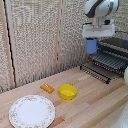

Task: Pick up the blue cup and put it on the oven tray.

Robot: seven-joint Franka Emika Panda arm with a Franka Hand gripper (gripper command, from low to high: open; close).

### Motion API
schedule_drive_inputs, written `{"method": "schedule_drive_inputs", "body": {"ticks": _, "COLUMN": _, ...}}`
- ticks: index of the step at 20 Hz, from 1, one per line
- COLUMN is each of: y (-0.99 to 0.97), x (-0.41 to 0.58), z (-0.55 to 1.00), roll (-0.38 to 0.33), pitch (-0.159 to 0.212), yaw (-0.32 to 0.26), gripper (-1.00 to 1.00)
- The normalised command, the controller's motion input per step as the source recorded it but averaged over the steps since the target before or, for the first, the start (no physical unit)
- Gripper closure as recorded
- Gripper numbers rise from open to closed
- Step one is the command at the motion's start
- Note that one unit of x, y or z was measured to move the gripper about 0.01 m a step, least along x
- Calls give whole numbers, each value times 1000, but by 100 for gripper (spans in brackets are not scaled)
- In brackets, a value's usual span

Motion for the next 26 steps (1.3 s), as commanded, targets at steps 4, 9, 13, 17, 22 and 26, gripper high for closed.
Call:
{"method": "schedule_drive_inputs", "body": {"ticks": 4, "y": -881, "x": 151, "z": 91, "roll": -144, "pitch": 0, "yaw": -33, "gripper": 100}}
{"method": "schedule_drive_inputs", "body": {"ticks": 9, "y": -739, "x": 67, "z": -44, "roll": -111, "pitch": 49, "yaw": -19, "gripper": 100}}
{"method": "schedule_drive_inputs", "body": {"ticks": 13, "y": -465, "x": -19, "z": -153, "roll": -88, "pitch": 120, "yaw": -34, "gripper": 100}}
{"method": "schedule_drive_inputs", "body": {"ticks": 17, "y": -454, "x": -16, "z": -200, "roll": -91, "pitch": 55, "yaw": -56, "gripper": 100}}
{"method": "schedule_drive_inputs", "body": {"ticks": 22, "y": -412, "x": 10, "z": -146, "roll": -33, "pitch": 22, "yaw": -1, "gripper": 100}}
{"method": "schedule_drive_inputs", "body": {"ticks": 26, "y": -182, "x": 0, "z": 3, "roll": 0, "pitch": 0, "yaw": 12, "gripper": -100}}
